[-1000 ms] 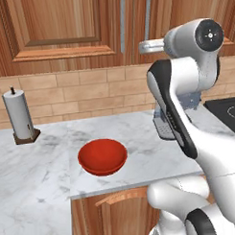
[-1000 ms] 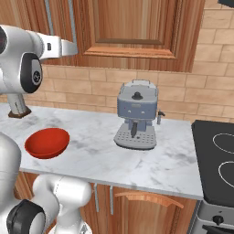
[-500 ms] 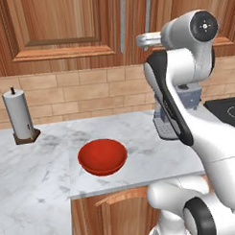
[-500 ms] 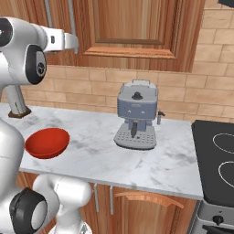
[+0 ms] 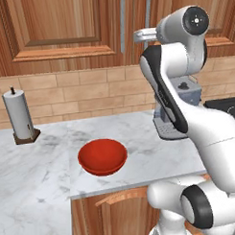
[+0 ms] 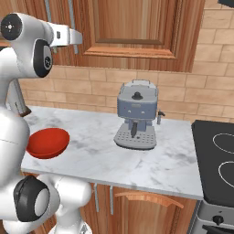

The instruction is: Open the cabinet. Pick the banana and pear from the cabinet and place them into the bowl. Then close the cabinet.

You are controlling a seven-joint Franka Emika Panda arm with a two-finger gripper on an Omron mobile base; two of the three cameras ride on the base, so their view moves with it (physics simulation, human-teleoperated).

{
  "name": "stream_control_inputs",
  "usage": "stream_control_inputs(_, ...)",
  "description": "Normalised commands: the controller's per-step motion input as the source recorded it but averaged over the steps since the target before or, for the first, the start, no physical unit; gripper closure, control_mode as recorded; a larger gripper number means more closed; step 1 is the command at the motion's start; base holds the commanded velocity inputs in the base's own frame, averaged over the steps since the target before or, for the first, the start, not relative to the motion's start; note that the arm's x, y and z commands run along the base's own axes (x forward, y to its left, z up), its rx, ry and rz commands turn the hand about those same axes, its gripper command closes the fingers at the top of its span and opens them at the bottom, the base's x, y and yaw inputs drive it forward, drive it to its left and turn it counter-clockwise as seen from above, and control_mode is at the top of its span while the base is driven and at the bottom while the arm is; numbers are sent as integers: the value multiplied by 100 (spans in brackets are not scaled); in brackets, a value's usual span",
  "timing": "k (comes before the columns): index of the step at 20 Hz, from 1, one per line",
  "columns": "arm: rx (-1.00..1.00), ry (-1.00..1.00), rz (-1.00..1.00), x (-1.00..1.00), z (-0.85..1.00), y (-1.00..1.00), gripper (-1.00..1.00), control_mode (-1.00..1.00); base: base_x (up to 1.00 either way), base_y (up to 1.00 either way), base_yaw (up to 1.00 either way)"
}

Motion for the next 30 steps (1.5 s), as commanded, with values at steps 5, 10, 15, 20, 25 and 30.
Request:
stream_control_inputs(5, 0, 0, 0, 41, 0, 0, -100, -100, 0, 0, 0)
stream_control_inputs(10, 0, -1, 0, 35, 0, 0, -100, -100, 0, 0, 0)
stream_control_inputs(15, 0, -3, 0, 32, 0, 0, -100, -100, 0, 0, 0)
stream_control_inputs(20, 0, 0, 0, 40, 0, 0, -100, -100, 0, 0, 0)
stream_control_inputs(25, 0, 0, 0, 44, 0, 0, -100, -100, 0, 0, 0)
stream_control_inputs(30, 0, 0, 0, 45, 0, 0, -100, -100, 0, 0, 0)
